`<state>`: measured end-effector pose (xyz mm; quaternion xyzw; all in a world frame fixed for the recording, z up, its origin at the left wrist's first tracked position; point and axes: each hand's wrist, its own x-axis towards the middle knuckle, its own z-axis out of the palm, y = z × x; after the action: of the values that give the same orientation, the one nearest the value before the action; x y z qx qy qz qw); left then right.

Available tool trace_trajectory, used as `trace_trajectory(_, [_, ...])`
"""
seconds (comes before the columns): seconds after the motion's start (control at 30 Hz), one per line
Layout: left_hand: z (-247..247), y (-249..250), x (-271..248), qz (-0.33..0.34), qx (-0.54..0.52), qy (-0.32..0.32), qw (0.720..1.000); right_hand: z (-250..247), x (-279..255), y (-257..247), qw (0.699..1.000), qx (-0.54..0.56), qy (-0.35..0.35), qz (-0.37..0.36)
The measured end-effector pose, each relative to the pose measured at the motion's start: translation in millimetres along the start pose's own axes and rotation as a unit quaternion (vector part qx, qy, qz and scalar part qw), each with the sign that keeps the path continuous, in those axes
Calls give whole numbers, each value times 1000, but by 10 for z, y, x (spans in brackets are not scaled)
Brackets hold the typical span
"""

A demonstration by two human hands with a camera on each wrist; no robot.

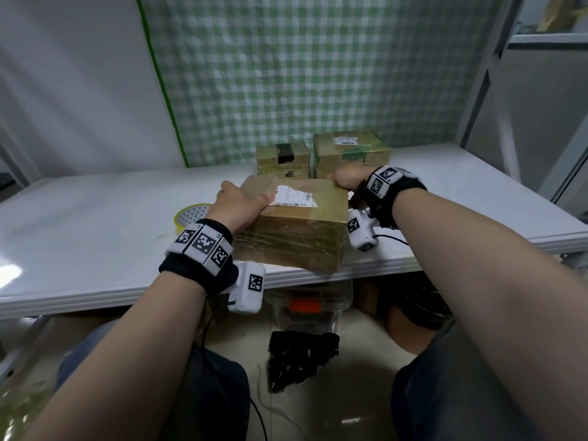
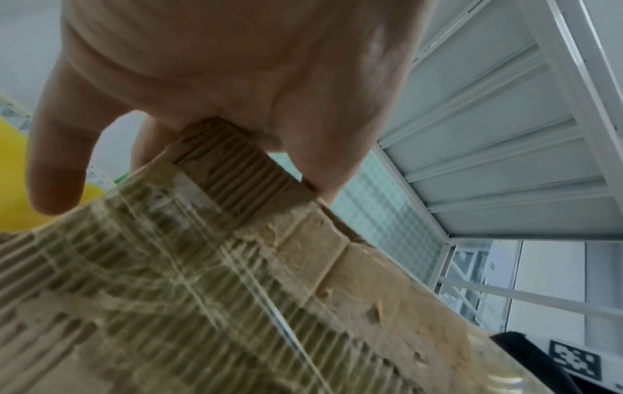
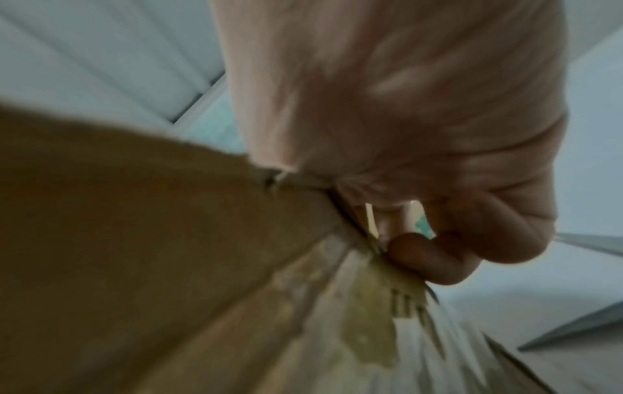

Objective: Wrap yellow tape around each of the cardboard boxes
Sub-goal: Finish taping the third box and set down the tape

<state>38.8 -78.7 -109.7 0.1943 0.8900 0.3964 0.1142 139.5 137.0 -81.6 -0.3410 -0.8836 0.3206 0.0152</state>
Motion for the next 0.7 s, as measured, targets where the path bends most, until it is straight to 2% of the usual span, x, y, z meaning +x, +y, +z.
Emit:
trace_trajectory(0.17, [-25,17,44,-20,-17,-1,1000,-14,-306,105,985,167,-16,49])
trace_trajectory(0.3, [-58,48,6,-22,-48,13,999,33,-527,88,977,214,-6,15])
trace_trajectory(0.47, [-161,151,-146,39,-137,72,987,-148,-660,1,956,286,41,-46])
trace_trajectory(0.6, [-183,159,-143,99,-202,118,967,-260,-803,-66,955,248,124,-107])
trace_trajectory(0.7, [-203,152,-104,86,-242,127,958,-250,-898,-109,961,173,168,-134])
